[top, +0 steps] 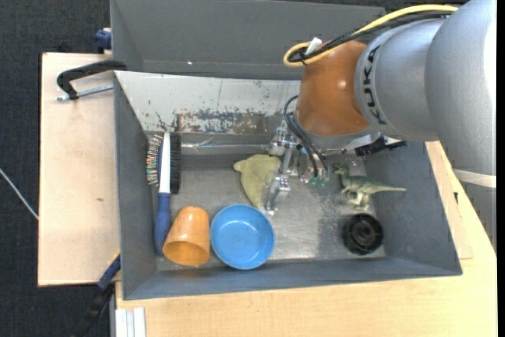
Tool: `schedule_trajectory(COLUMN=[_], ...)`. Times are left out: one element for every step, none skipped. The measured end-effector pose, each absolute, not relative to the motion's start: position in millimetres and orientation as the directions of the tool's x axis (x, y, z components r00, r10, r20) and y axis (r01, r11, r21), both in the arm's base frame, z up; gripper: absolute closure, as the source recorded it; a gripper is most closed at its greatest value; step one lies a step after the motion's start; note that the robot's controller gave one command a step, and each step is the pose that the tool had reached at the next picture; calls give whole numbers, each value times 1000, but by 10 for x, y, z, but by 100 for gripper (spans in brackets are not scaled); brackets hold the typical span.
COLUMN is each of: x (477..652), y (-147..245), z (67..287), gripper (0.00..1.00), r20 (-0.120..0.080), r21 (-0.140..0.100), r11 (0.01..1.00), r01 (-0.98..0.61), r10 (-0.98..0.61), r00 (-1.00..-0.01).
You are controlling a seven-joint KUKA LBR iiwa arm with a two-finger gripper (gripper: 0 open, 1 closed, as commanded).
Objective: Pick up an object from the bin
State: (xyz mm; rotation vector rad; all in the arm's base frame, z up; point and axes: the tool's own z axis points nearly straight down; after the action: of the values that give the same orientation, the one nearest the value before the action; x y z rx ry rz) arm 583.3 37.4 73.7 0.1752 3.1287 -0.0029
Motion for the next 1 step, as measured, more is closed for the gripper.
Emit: schedule_trajectory(x=[5857], y=[366], z=[759], gripper=[100], r20=[-17], r21=[2], r11=[994], r01=[113], r10=[113], r00=[-993])
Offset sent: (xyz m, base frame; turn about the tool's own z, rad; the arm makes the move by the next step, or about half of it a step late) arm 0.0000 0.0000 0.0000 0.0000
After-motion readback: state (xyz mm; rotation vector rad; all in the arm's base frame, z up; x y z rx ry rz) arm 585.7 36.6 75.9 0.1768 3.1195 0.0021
